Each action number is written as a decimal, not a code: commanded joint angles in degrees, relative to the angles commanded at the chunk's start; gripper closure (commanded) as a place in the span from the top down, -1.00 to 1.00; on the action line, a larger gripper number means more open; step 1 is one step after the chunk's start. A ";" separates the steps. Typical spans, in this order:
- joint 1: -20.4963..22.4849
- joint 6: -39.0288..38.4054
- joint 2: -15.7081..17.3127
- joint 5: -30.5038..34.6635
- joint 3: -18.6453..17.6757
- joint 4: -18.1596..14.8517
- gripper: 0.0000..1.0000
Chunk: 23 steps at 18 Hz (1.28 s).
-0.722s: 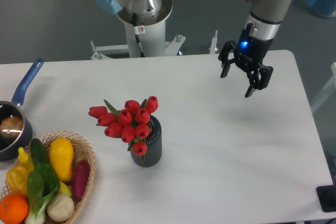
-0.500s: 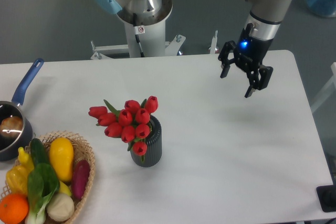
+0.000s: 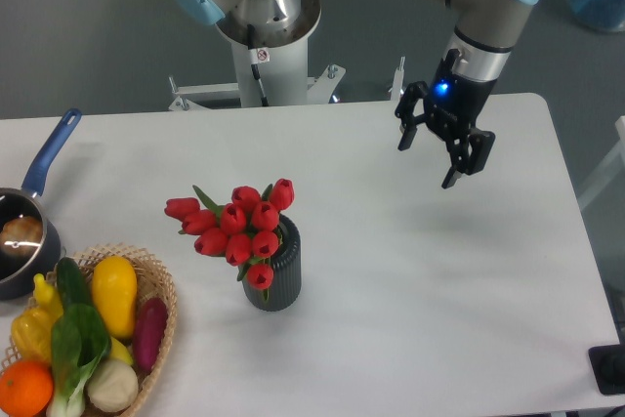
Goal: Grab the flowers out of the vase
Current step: 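Open the gripper wide above the table beside the tulip vase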
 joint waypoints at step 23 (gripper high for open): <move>3.51 -5.27 -4.57 -15.20 -1.23 0.18 1.00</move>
